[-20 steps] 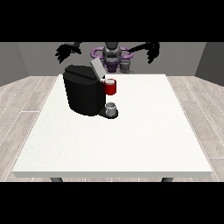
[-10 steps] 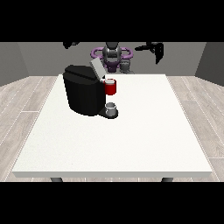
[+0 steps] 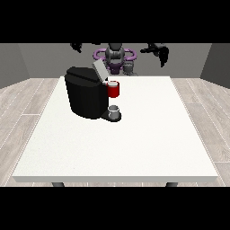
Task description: Insert the coffee pod into the coffee machine and close the lid
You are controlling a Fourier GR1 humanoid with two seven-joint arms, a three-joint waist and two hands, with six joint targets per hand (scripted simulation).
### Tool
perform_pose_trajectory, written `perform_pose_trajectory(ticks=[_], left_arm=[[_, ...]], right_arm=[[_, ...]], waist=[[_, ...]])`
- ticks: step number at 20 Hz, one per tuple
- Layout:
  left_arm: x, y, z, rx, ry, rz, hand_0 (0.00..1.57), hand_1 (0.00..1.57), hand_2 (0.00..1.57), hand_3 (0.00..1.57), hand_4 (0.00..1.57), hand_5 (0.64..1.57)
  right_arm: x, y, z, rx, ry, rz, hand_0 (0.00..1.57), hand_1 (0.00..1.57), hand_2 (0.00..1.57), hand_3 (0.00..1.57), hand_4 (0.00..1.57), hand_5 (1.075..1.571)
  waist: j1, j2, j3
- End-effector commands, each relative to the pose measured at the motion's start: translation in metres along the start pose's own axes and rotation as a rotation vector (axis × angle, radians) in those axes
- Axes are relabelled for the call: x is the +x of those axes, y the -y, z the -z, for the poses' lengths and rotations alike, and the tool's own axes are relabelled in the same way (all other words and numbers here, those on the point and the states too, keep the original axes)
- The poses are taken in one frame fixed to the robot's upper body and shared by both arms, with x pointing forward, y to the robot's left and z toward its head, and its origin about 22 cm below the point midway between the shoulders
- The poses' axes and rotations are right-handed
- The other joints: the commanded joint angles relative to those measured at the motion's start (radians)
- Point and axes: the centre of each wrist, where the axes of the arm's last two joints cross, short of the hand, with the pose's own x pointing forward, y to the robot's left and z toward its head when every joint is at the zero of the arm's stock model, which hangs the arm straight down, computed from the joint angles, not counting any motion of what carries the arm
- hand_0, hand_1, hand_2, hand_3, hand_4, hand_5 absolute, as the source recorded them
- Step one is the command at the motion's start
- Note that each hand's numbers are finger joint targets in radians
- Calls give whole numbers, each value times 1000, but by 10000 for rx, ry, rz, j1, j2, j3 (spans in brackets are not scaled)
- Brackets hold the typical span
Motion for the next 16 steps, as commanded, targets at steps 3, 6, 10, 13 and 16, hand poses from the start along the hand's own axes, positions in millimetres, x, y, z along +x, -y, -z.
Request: perform_pose_trajectory(ticks=[3,6,10,13,16], left_arm=[[7,-4,-22,187,-121,-42,0,0,0,0,0,1571],[13,-2,-23,213,598,-164,0,0,0,0,0,1571],[33,2,-26,433,595,-323,0,0,0,0,0,1571],[34,3,-33,658,1236,57,0,0,0,0,0,1571],[39,-13,-40,657,1004,276,0,0,0,0,0,1571]], right_arm=[[-17,3,-4,231,-185,107,0,0,0,0,0,1571],[17,-2,30,1,430,268,0,0,0,0,0,1571],[4,14,32,289,-301,457,0,0,0,0,0,1571],[2,10,40,271,350,592,0,0,0,0,0,1571],[15,-6,55,554,493,458,0,0,0,0,0,1571]], waist=[[159,197,4],[418,962,1],[199,1015,2],[125,1692,2],[-25,1899,0]])
